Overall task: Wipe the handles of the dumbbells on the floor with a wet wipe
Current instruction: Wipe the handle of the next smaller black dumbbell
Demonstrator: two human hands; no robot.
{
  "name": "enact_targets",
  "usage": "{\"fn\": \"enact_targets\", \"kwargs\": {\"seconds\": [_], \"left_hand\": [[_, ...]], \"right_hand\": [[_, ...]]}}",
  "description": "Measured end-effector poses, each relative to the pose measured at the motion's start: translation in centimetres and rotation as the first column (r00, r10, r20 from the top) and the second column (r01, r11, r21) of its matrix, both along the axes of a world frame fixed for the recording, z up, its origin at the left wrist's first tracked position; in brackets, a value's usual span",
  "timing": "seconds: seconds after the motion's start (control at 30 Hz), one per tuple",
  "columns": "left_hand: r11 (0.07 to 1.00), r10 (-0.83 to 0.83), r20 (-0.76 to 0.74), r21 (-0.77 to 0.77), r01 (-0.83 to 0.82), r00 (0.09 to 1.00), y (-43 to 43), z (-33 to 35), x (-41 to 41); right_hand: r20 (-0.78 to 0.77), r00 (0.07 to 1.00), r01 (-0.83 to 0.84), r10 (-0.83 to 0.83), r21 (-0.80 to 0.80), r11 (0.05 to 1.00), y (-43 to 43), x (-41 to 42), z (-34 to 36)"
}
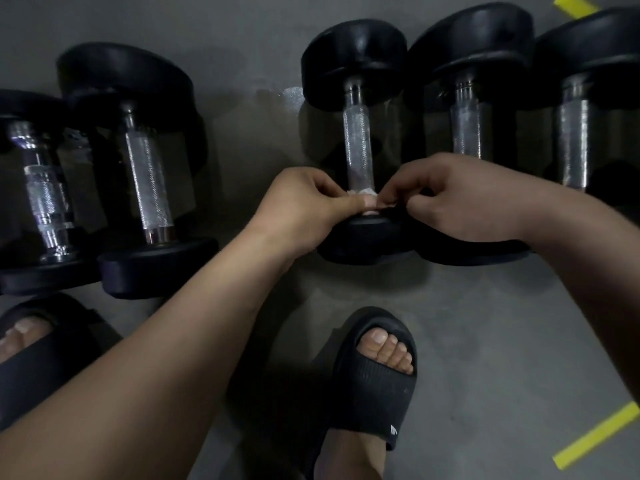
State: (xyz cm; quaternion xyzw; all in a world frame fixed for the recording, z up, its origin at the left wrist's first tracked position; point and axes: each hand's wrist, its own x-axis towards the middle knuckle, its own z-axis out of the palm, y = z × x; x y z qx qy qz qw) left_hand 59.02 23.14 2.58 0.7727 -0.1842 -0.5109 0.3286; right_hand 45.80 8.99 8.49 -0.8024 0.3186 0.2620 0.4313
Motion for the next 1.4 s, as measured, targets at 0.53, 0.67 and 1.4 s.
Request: {"fn": "enact_targets", "kwargs": {"seconds": [0.53,0.67,1.4], "left_hand": [[0.994,-0.098,-0.061,0.033,0.100,0.993,-1.0,-2.6,1.1],[1.000,0.028,-0.163,-0.006,-0.029,0.986,-0.9,-2.4,0.8],[0.974,0.227,-0.088,0.000,-0.228,0.970,0.0,-2.7,-1.2]], "right_hand": [[-0.014,0.990,0.137,-0.139,-0.072,0.988,-0.6,0.0,-1.3],[-0.056,0.991,0.117,-0.120,-0.056,0.992,-0.7,0.2,-1.4],[-0.107,0.988,0.112,-0.109,0.024,0.993,-0.8,1.0,-3.6]]}}
